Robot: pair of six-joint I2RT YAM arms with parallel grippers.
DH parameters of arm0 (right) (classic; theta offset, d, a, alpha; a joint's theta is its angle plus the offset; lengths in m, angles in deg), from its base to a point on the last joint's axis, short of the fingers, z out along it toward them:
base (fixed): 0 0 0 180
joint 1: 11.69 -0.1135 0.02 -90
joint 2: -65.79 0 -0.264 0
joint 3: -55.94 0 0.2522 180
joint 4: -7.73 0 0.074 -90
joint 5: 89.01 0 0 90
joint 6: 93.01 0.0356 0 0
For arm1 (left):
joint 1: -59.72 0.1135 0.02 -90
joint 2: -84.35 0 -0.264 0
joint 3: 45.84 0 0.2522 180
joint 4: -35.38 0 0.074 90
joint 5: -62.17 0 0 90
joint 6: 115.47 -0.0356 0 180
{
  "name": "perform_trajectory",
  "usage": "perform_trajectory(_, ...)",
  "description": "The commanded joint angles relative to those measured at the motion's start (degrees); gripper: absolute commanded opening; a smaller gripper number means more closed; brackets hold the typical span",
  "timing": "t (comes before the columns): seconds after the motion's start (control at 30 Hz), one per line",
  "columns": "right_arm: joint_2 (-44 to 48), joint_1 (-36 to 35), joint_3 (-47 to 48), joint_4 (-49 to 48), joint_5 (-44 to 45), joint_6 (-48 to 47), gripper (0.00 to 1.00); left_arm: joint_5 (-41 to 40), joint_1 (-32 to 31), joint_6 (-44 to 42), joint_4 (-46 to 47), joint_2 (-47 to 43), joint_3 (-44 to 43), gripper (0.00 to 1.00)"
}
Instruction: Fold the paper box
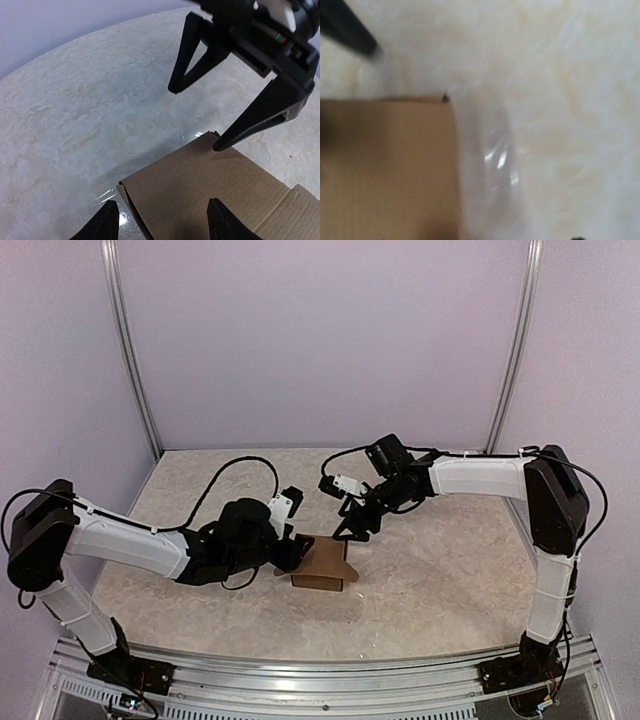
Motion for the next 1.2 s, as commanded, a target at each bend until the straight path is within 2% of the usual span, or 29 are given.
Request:
perform_trajectory(0.0, -2.7, 1.4, 2.6, 4.2, -9.6, 4.2, 0.74, 2.8, 0.8, 3.0, 2.4, -4.5, 2.3, 0.59)
perform_trajectory(0.27, -5.0, 1.4, 2.4, 4.4, -11.5, 4.2, 0.70, 8.2, 0.8, 5.0, 0.0, -2.7, 2.3, 0.58)
perform_trajectory(0.7, -3.3, 1.4, -4.5, 6.3, -9.4, 6.2, 0.71, -1.7, -3.3, 0.7, -11.4, 12.9, -5.0, 0.55)
perform_trajectory(0.93, -0.5, 1.5, -9.0, 10.8, -16.1, 4.8, 0.72, -4.5, -3.2, -3.0, -7.9, 10.0, -2.8, 0.56)
perform_trajectory(1.07, -0.3, 1.5, -9.3, 21.4, -24.8, -0.7, 0.71, -3.4, -0.7, -4.6, -6.4, 6.5, 0.0, 0.56)
perform_trajectory(1.1, -0.3, 1.4, -9.5, 23.5, -25.3, -1.9, 0.73, -3.0, -0.1, -4.9, -6.3, 6.0, 0.5, 0.56)
perform_trajectory(1.13, -0.1, 1.4, -9.8, 25.2, -25.3, -3.3, 0.80, -2.7, 0.6, -5.4, -6.2, 5.5, 1.0, 0.56)
perform_trajectory(1.17, 0.4, 1.4, -10.3, 25.8, -24.6, -4.1, 0.97, -2.4, 1.0, -5.8, -6.0, 5.1, 1.4, 0.56)
